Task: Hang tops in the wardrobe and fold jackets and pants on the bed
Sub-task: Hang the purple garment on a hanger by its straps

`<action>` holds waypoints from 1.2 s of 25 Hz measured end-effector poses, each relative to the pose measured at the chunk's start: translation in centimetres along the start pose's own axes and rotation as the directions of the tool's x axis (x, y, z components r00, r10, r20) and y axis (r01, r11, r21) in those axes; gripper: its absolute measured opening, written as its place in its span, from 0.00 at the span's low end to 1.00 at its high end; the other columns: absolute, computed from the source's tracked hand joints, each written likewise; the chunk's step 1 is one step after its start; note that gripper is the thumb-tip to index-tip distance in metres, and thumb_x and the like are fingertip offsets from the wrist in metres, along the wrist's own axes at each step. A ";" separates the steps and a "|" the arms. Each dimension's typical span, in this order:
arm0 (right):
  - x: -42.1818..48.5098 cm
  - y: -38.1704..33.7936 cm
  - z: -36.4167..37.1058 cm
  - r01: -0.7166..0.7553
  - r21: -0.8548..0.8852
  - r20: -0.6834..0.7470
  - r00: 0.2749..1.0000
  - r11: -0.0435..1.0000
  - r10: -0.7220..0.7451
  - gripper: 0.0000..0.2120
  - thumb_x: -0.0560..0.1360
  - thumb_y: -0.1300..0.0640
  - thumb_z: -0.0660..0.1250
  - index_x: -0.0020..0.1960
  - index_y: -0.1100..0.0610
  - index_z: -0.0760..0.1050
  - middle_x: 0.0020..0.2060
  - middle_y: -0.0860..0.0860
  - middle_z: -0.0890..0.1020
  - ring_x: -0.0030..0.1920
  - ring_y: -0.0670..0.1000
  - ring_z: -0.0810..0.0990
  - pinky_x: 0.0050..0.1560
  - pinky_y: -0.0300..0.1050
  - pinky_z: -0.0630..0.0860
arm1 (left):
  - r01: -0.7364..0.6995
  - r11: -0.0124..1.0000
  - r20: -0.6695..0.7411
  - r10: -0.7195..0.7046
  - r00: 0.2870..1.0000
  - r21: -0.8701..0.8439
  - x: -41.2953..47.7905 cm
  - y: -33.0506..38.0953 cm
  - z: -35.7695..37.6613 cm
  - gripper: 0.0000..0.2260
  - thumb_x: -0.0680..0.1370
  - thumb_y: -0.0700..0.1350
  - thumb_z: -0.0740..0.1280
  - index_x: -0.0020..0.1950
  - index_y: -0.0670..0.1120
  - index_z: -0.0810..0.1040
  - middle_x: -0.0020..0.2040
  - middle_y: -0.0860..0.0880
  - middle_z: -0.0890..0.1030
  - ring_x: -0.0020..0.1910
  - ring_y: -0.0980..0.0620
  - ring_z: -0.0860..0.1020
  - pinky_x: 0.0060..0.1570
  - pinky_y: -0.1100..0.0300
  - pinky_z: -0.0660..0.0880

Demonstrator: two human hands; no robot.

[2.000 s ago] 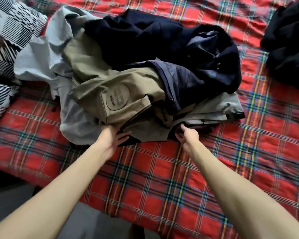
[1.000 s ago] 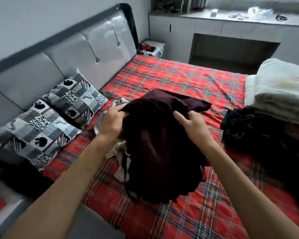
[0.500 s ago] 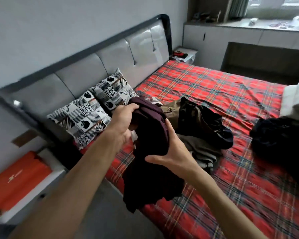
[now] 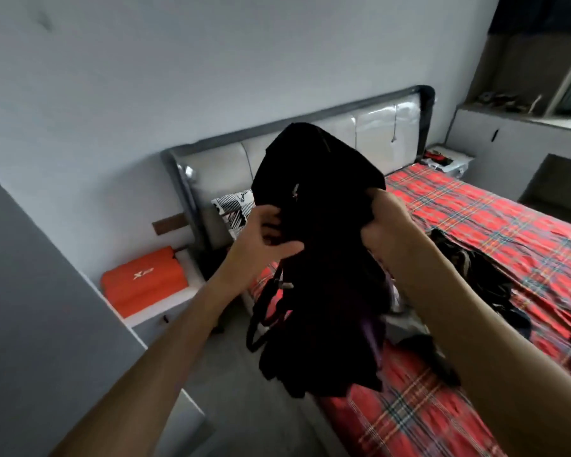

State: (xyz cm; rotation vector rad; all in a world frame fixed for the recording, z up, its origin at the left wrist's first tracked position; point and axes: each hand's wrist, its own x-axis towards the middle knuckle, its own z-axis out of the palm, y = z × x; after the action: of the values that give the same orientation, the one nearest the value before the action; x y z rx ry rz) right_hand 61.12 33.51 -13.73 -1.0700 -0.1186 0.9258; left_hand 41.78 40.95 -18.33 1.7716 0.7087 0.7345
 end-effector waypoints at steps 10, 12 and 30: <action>1.4 4.8 3.1 -0.296 -0.216 0.334 0.873 0.930 0.355 0.12 0.79 0.63 0.54 0.53 0.64 0.76 0.40 0.61 0.83 0.36 0.57 0.84 0.29 0.50 0.82 | 0.271 0.883 -0.182 -0.215 0.960 0.384 -11.6 -1.1 -6.8 0.07 0.71 0.47 0.77 0.40 0.53 0.79 0.32 0.62 0.78 0.33 0.65 0.75 0.36 0.64 0.68; 1.8 7.4 2.2 -0.349 -0.341 0.332 0.824 0.873 0.459 0.11 0.78 0.64 0.54 0.48 0.65 0.75 0.33 0.60 0.83 0.31 0.55 0.83 0.26 0.47 0.80 | 0.343 0.885 -0.246 -0.273 0.930 0.314 -14.6 1.4 -7.1 0.09 0.72 0.43 0.77 0.37 0.48 0.78 0.29 0.57 0.76 0.30 0.62 0.73 0.33 0.65 0.67; -30.0 24.8 5.2 0.658 0.140 0.935 -0.334 0.740 0.120 0.12 0.78 0.50 0.64 0.39 0.56 0.72 0.35 0.47 0.77 0.39 0.47 0.75 0.42 0.46 0.71 | 0.246 0.915 -0.926 -0.357 0.120 -0.321 -37.5 12.9 -6.2 0.09 0.79 0.38 0.66 0.38 0.43 0.76 0.31 0.48 0.73 0.26 0.55 0.70 0.24 0.65 0.63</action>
State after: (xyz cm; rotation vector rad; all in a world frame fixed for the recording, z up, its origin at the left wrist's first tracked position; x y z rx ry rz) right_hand 24.94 20.08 -20.64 -0.2666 -2.2136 1.0190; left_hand 14.70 12.61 -9.82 0.7340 1.8239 1.6057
